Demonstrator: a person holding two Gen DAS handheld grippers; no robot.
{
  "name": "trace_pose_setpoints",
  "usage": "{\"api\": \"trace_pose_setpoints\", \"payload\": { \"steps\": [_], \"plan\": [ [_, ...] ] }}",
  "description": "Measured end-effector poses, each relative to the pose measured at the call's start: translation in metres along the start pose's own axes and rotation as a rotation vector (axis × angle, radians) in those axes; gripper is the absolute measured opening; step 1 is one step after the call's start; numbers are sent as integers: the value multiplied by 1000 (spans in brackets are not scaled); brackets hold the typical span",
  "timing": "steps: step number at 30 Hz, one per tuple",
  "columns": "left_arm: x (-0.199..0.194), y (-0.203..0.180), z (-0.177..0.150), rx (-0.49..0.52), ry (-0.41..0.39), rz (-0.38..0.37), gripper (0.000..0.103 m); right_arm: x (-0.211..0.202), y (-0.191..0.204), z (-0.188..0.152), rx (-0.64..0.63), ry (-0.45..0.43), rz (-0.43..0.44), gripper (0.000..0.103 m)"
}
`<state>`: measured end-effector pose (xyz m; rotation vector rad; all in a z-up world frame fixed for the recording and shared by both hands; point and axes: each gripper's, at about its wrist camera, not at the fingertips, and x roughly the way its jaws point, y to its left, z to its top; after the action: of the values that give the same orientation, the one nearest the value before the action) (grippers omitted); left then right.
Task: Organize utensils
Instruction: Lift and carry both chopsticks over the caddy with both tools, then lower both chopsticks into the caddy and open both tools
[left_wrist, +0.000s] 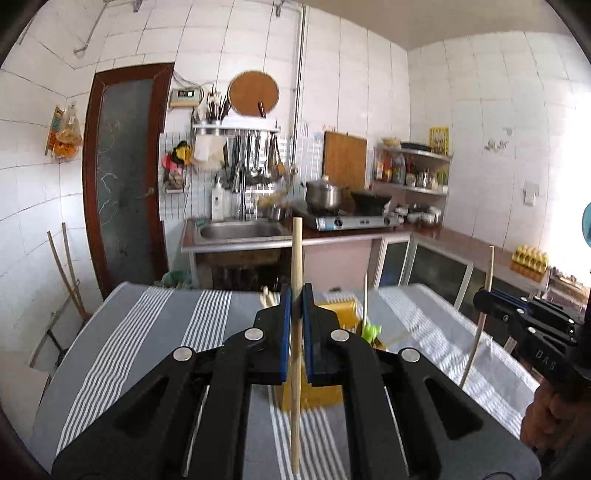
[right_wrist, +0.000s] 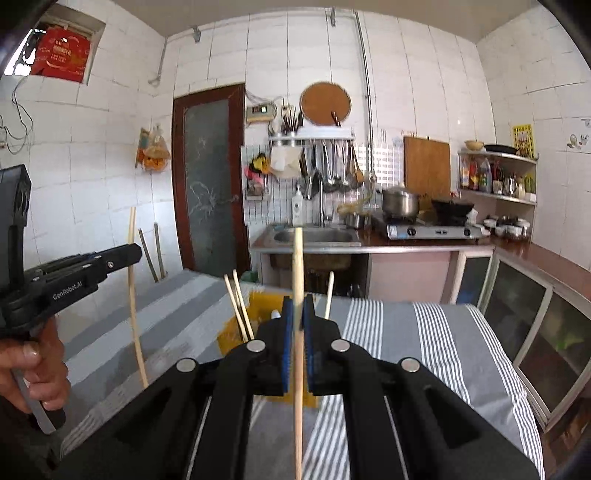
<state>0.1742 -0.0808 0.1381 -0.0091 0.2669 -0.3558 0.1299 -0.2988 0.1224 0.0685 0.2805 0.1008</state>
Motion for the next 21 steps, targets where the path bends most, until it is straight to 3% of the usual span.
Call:
{"api": "trace_pose_setpoints", "payload": {
  "steps": [10,21],
  "plan": [
    [12,-18,33,45,-126,-20,5,15,12,44,-39,-139,7,6],
    [59,-15,53,49,-173,-11,5,57,0,63,-17,-229,-33,6]
  ]
}}
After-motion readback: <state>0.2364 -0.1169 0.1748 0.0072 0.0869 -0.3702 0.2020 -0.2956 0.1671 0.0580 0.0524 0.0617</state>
